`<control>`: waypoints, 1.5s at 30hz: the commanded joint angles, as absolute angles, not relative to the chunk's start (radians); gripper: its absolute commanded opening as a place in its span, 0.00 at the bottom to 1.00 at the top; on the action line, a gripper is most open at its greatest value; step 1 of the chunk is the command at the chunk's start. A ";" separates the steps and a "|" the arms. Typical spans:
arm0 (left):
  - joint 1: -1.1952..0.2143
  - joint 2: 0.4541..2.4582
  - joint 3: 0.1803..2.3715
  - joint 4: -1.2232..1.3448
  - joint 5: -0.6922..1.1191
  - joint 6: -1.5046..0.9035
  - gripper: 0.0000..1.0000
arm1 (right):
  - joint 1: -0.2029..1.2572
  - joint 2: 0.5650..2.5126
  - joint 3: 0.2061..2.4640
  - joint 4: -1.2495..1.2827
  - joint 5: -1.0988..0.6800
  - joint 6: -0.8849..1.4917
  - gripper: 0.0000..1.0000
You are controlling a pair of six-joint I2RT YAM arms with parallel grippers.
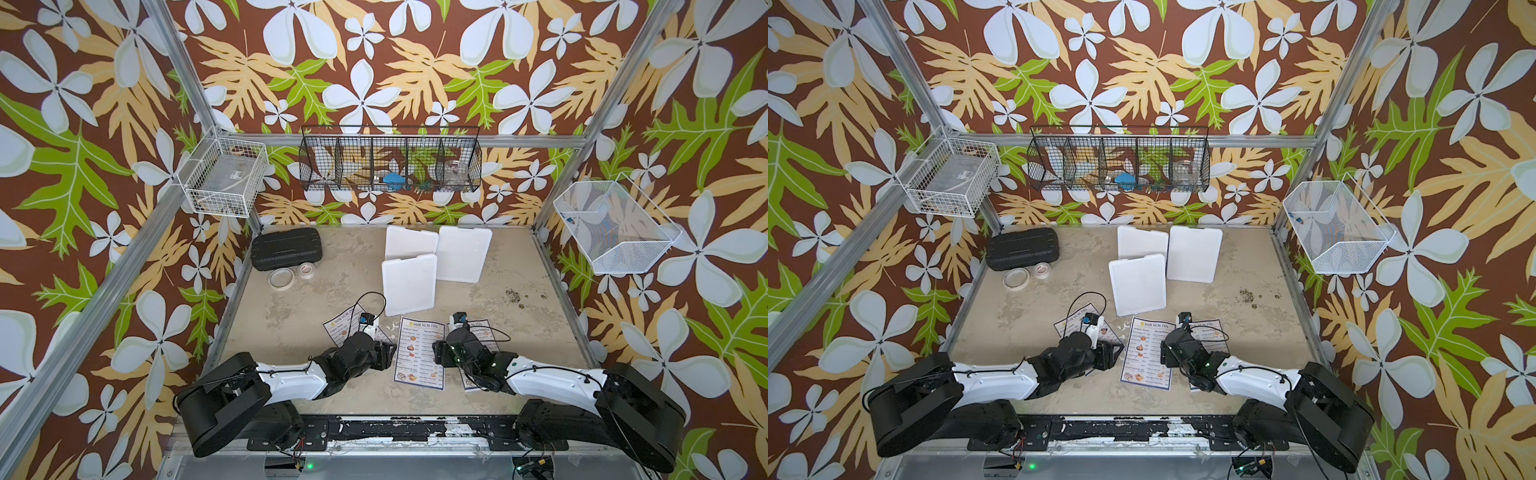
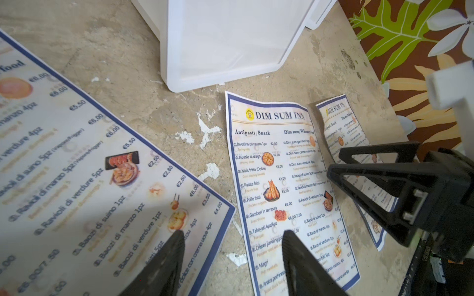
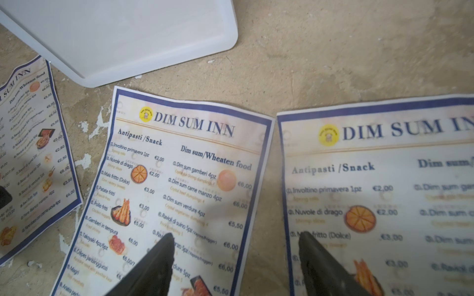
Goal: Insert the menus into the narrow rack
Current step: Pick up the menu from the center of the board.
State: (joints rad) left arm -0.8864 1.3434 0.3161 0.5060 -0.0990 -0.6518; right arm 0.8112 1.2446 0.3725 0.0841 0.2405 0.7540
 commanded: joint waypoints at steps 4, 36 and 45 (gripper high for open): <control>-0.889 1.366 0.322 0.538 -0.100 -0.652 0.63 | 0.811 1.239 0.358 0.102 0.267 0.760 0.78; -0.909 1.589 0.419 0.586 -0.062 -0.649 0.55 | 0.812 1.313 0.364 0.144 0.246 0.760 0.74; -0.909 1.628 0.438 0.589 -0.064 -0.650 0.54 | 0.814 1.354 0.367 0.186 0.198 0.756 0.70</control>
State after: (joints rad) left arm -0.9070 1.6146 0.4339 0.6434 -0.0742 -0.6510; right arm 0.8112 1.3357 0.3672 0.2058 0.2661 0.7509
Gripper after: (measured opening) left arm 0.544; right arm 0.701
